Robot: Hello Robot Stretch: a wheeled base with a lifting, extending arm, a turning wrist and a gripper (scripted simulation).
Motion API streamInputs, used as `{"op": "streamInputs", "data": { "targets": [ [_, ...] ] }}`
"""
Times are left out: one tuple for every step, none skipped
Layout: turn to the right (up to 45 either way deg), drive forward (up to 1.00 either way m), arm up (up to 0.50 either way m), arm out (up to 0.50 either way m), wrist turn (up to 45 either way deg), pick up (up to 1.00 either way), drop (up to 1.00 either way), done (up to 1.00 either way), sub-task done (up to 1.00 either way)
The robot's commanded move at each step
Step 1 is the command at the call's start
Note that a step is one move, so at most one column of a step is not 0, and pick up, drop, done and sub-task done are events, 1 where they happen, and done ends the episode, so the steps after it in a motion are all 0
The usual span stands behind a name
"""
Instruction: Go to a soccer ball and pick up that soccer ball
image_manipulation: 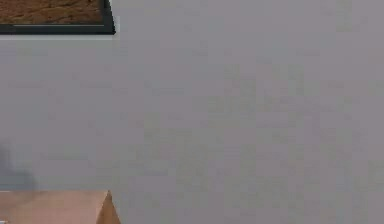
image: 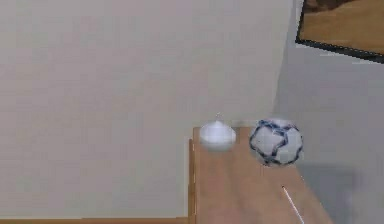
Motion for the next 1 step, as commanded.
{"op": "streamInputs", "data": {
  "targets": [
    [-45.0, 0.0, 0.0, 0.0, 0.0, 0.0, 0.0, 0.0, 0.0]
  ]
}}
